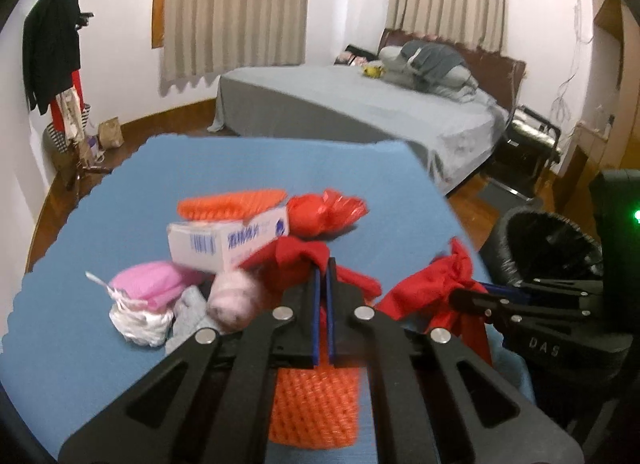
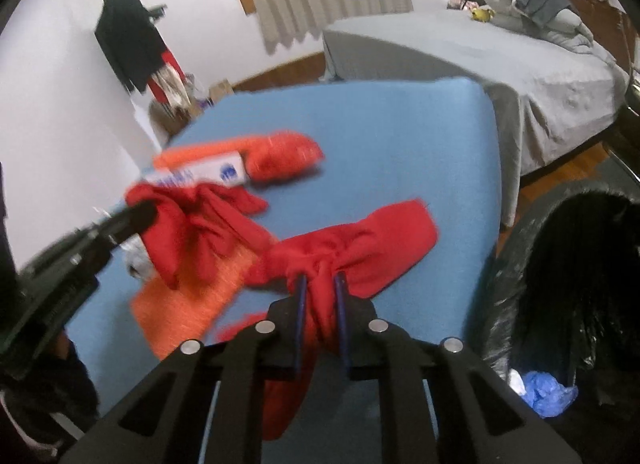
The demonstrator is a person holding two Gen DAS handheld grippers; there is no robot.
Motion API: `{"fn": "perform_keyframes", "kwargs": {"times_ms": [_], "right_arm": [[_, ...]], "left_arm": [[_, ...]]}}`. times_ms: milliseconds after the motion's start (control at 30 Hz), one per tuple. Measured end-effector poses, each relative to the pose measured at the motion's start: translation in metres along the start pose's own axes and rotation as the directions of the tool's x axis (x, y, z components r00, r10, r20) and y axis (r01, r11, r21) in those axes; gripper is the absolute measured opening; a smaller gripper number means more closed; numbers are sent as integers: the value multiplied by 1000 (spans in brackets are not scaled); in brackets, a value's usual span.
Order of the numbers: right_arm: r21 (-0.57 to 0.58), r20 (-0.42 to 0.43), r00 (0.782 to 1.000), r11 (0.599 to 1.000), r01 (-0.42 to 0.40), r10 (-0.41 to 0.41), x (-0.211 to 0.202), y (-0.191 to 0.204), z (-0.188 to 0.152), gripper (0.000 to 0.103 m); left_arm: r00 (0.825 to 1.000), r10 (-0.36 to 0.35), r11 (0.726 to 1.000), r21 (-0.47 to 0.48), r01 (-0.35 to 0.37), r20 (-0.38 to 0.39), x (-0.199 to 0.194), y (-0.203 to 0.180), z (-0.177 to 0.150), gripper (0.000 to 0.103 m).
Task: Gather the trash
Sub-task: 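Carry both red cloths to the black bin and open both grippers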
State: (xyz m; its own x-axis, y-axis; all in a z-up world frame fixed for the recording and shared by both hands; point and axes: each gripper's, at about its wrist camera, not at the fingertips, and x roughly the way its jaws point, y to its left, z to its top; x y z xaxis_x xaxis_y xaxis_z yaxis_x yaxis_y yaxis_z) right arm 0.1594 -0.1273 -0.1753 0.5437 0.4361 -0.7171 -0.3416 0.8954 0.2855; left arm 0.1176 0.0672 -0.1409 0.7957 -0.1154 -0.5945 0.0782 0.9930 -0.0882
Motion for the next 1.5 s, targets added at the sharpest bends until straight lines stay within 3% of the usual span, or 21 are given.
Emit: {"fn": "perform_keyframes", "kwargs": {"times_ms": [400, 767, 1033, 1400, 1500], "right_arm": [[21, 164, 986, 1000, -21, 18, -75, -5, 31, 14], [60, 260, 963, 997, 51, -64, -133, -34, 35, 14], [140, 267, 946, 979, 149, -182, -161, -74, 18, 14], [267, 202, 922, 925, 271, -329, -177, -137, -18, 14], [294, 177, 917, 908, 298, -358, -179, -151, -29, 21]], "left_arm": [[987, -91, 996, 32, 87, 133, -43, -33, 33, 2], [953, -239, 968, 123, 218, 189, -65, -92, 53, 2], [920, -364, 922, 193, 335, 144, -55, -151, 51, 2], [858, -513, 835, 239, 496, 11, -20, -225, 33, 2], [846, -532, 819, 235, 524, -30, -9, -236, 28, 3]]}}
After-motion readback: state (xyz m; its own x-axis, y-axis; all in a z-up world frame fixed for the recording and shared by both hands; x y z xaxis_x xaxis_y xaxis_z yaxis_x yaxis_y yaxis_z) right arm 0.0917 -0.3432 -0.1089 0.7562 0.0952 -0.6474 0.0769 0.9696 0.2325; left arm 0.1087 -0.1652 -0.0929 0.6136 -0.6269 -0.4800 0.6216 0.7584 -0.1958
